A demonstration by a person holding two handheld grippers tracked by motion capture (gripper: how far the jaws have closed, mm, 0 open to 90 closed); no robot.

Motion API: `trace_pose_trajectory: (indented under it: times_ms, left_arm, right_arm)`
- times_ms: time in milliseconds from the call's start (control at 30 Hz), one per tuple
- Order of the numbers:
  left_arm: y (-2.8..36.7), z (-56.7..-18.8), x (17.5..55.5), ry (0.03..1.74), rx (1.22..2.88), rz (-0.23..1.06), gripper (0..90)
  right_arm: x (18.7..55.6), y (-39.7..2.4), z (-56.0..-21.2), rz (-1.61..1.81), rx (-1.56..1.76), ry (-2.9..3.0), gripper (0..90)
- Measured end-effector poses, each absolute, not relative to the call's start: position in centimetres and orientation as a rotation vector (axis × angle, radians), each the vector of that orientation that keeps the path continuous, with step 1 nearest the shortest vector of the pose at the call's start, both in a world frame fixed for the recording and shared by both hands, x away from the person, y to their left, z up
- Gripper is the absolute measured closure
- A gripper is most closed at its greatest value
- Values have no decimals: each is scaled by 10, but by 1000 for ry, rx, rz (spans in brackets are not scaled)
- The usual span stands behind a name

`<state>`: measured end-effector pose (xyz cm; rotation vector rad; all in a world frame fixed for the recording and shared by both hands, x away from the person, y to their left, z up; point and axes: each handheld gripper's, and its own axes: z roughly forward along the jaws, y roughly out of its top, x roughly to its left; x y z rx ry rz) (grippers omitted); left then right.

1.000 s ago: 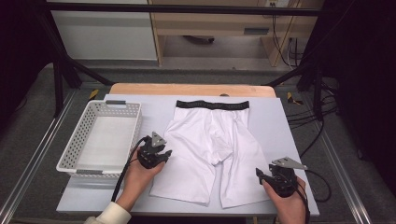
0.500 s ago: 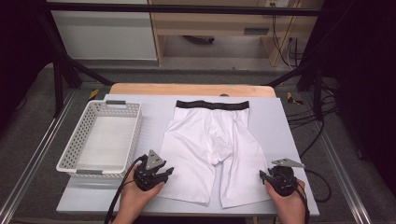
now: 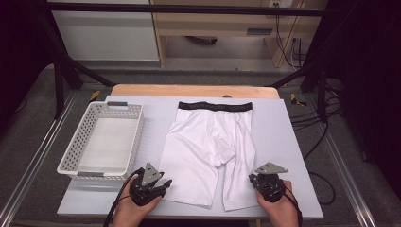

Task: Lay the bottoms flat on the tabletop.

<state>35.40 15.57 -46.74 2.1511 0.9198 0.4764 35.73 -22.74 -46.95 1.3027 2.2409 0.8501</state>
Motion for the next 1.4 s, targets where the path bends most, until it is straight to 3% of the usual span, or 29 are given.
trace_pose_trajectory:
  times_ms: [200,400,500,967,1233,1400]
  left_arm:
    - [157,-469,349,913,2162,484,557]
    - [159,-468,348,911,2158,488,544]
    - [161,-466,347,905,2163,491,537]
    - [177,-464,337,926,2145,491,532]
    - [178,-467,337,935,2152,489,530]
    - [178,-470,337,938,2158,480,530]
  right_arm:
    - [356,-217,-472,855,1247,2306,801]
    - [356,-230,-461,951,1312,2203,634]
    - [368,-238,-456,987,1358,2132,594]
    - [487,-241,-460,879,1512,2048,622]
    - [505,-240,-476,852,1554,2051,651]
    - [504,-233,-477,859,1483,2086,808]
